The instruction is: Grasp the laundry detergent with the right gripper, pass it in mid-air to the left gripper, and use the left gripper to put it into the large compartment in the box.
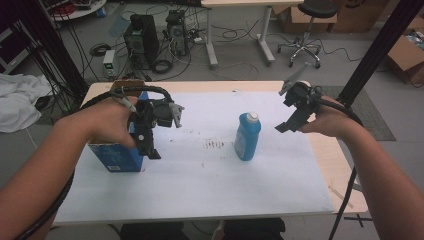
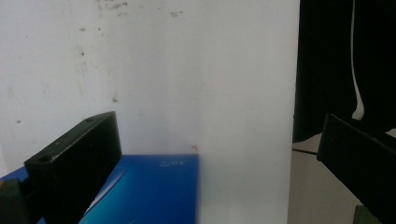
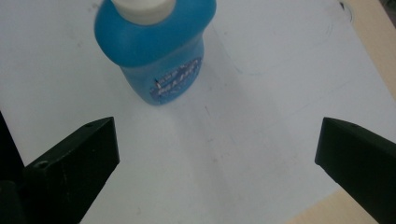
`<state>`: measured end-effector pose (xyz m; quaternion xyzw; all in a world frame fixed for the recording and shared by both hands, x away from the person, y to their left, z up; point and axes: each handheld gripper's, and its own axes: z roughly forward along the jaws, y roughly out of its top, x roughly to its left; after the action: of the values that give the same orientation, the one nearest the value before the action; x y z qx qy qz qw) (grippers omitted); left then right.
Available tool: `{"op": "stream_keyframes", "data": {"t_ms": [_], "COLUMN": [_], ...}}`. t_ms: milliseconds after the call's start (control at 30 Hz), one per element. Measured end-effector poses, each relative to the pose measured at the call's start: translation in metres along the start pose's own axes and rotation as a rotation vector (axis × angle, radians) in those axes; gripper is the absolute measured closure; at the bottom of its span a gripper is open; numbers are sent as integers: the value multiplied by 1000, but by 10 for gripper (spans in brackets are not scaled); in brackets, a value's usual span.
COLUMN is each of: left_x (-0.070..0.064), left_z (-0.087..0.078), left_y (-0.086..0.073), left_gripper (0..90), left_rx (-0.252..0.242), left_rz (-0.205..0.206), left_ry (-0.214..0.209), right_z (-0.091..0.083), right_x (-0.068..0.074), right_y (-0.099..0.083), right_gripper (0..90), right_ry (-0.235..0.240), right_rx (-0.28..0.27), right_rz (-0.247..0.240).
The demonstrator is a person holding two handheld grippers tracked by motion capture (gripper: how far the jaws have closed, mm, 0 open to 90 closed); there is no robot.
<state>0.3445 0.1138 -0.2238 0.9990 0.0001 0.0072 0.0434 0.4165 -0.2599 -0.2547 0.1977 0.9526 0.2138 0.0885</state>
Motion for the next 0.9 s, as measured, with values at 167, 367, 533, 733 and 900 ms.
{"op": "stream_keyframes", "data": {"t_ms": [167, 367, 533, 733, 900], "left_x": [-2, -3, -4, -4, -3], "left_z": [3, 5, 6, 12, 12], "left_y": [0, 1, 0, -6, -10], "left_gripper": [2, 1, 1, 1, 1], "left_rx": [-11, -19, -35, -43, -28], "left_rz": [8, 24, 37, 36, 26], "left_ry": [0, 0, -2, -5, 6], "right_z": [-11, -15, -12, -7, -2], "right_x": [11, 25, 35, 49, 64], "right_y": [-21, -40, -54, -70, -78], "right_gripper": [0, 0, 0, 0, 0], "right_ry": [8, 2, -10, -6, -85], "right_rx": [-215, -364, -430, -530, -576], "right_rz": [51, 111, 160, 197, 202]}}
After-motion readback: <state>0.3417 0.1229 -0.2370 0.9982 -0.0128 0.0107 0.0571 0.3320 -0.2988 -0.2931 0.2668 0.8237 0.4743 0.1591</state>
